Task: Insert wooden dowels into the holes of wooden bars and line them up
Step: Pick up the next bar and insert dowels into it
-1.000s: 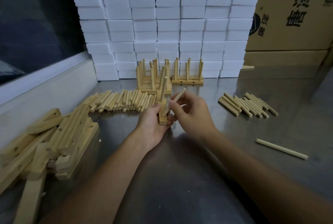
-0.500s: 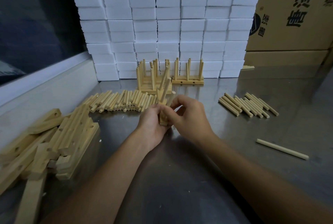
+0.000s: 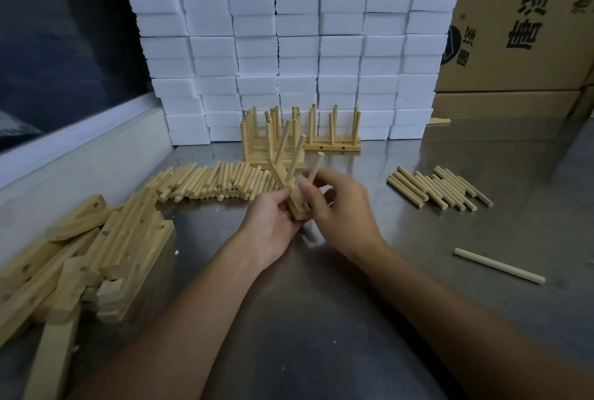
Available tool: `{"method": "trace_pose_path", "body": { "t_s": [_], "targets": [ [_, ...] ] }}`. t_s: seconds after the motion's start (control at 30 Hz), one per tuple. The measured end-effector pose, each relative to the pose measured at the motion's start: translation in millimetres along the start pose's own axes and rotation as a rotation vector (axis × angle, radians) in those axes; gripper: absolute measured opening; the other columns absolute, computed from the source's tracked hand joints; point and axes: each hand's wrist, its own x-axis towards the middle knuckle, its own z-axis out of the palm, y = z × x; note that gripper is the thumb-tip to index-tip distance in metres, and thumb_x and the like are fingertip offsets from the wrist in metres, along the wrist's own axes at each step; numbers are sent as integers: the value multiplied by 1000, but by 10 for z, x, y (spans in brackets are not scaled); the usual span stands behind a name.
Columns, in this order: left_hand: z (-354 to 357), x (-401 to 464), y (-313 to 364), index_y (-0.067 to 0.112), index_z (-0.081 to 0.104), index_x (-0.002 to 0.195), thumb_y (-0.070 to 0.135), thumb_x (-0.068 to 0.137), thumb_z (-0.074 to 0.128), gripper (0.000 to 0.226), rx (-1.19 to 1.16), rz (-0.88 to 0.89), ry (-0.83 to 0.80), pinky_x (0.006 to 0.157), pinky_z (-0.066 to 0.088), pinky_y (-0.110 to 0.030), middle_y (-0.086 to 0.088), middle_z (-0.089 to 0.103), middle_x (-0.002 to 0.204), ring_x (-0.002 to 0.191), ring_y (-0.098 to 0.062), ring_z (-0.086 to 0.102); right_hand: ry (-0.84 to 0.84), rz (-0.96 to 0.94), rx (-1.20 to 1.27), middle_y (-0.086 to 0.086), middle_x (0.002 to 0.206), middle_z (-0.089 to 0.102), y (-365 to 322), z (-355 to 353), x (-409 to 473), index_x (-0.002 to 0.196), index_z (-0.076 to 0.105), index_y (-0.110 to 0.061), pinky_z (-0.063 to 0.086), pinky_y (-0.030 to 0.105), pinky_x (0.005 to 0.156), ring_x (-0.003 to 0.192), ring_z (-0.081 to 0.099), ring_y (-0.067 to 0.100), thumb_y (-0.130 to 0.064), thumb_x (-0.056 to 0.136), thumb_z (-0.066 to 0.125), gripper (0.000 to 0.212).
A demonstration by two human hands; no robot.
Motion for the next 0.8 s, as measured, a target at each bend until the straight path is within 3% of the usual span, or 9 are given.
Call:
{"method": "trace_pose_path", "body": {
  "t_s": [0.17,0.4,0.6,0.8],
  "targets": [
    [-16,19,-4,-4,50,133,8,102,42,35,-25,25,-49,69,60,-31,-19,73,106,95,-23,73,94,7,-45,-10,78,68,73,-69,38,89,67,-22,55,24,70,79,63,4,-28,96,64,10],
    [-14,12,-12,-1,44,138,1,102,42,36,-27,73,-77,81,58,-36,-20,71,113,104,-26,70,81,62,-95,-18,82,67,173,-97,41,96,70,-27,47,6,66,85,61,-7,-37,95,63,12],
    [4,18,-24,-3,49,129,-4,99,45,30,-14,113,-44,96,53,-44,-26,67,117,106,-31,69,7,121,-134,-11,92,67,242,-119,34,104,70,-20,44,8,65,84,62,-2,-38,89,72,24],
    [2,40,-44,-6,46,132,-3,98,51,35,19,123,-19,90,56,-42,-26,67,117,106,-33,69,-32,121,-167,-18,83,61,280,-156,49,97,64,-29,42,7,64,85,57,-7,-28,90,71,10]
  ]
}}
